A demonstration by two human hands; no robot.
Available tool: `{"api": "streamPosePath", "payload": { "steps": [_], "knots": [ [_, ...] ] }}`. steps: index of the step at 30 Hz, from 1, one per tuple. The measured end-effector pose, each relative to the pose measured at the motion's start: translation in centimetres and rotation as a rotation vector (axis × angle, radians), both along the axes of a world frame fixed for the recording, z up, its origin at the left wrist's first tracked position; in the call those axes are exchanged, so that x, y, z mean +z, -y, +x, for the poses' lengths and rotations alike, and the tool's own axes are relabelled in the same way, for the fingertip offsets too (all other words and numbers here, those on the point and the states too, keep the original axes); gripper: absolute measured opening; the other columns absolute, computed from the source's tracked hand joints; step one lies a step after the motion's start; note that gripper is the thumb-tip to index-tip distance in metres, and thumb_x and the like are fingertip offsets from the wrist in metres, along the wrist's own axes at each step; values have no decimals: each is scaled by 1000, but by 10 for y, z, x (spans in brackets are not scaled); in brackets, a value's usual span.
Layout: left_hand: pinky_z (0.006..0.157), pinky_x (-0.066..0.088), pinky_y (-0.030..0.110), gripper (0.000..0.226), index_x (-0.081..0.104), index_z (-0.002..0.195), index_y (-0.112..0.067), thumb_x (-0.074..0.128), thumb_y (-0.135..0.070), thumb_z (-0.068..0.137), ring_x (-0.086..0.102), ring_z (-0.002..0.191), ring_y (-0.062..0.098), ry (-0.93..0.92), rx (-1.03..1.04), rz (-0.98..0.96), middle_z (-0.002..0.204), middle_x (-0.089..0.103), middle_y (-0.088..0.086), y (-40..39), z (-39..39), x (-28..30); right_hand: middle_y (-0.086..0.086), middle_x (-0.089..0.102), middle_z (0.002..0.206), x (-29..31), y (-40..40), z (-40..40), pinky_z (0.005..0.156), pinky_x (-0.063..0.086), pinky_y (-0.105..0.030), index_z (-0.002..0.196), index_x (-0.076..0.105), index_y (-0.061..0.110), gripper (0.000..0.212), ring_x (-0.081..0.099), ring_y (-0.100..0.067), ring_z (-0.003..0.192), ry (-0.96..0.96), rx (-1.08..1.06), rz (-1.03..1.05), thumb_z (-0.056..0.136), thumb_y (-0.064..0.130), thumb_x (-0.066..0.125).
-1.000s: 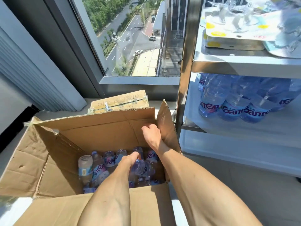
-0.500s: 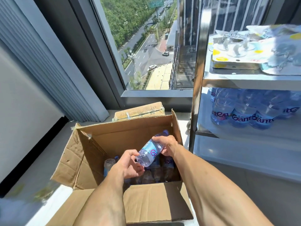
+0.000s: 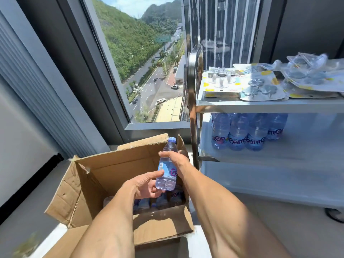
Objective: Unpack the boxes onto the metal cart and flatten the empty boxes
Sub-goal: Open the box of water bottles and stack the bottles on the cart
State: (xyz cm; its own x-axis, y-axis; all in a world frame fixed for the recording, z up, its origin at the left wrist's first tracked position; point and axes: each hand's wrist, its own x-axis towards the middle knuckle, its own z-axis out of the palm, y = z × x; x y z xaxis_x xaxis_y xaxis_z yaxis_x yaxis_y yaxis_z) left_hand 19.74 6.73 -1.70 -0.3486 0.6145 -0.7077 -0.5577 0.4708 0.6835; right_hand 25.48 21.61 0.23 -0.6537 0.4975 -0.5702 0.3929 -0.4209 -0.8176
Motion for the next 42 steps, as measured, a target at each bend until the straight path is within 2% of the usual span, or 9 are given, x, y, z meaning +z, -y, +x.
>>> {"api": "streamPosePath", "payload": {
  "steps": [8,10,14,19,22,28,33,36,42],
  "knots": [
    [75,49,32,55,77,94,-11,84,-43,50,65,87,23,-34,-17,176,104,70,12,-24,57,29,-7,69,89,25,-36,69,57,52,-22,92,64,11,30,68,-12,64,-310,-119,-4,81,38,70],
    [75,49,34,52,73,98,-7,75,-42,60,64,86,26,-13,29,170,101,69,16,-38,78,30,-9,68,89,26,-46,88,53,52,-22,98,62,7,38,68,-11,63,-308,-173,106,79,37,75],
    [69,54,33,66,62,118,-5,74,-42,65,66,88,28,-107,-1,163,106,69,17,-81,109,39,-10,69,100,28,-69,126,87,54,-45,100,61,10,55,66,-28,93,-265,-354,347,68,51,79],
    [74,54,32,66,61,121,-12,80,-42,67,67,88,26,-261,-168,166,107,70,15,-139,148,54,-6,65,117,41,-103,169,89,49,-38,114,59,19,59,60,-28,103,-193,-561,524,70,55,73],
    [61,47,23,60,67,116,-14,80,-45,66,66,78,18,-427,-218,107,99,73,10,-174,176,52,-8,63,123,40,-125,190,88,46,-36,122,55,18,66,59,-30,110,-143,-643,600,71,54,75],
    [54,35,19,22,63,75,-22,84,-28,71,57,63,8,-636,-237,191,65,65,-8,-235,223,31,-6,67,109,25,-170,239,84,51,-38,110,55,22,61,62,-29,101,-24,-789,727,64,52,80],
    [73,49,32,38,66,96,-13,85,-26,66,64,84,19,-939,-315,170,91,68,5,-270,245,13,-6,64,104,18,-190,261,76,46,-34,107,48,18,66,62,-28,93,39,-881,838,62,50,84],
    [68,49,35,28,64,81,-17,74,-36,63,66,80,26,-1170,-274,159,82,69,4,-277,254,6,-7,65,103,15,-194,261,77,48,-35,105,48,18,65,63,-29,91,33,-862,895,61,51,85],
    [64,47,34,33,65,85,-15,70,-42,66,66,78,27,-1158,-90,233,82,71,5,-284,251,-11,1,66,97,17,-206,257,75,49,-30,99,54,23,49,62,-20,85,-44,-728,927,68,51,79]
  ]
}}
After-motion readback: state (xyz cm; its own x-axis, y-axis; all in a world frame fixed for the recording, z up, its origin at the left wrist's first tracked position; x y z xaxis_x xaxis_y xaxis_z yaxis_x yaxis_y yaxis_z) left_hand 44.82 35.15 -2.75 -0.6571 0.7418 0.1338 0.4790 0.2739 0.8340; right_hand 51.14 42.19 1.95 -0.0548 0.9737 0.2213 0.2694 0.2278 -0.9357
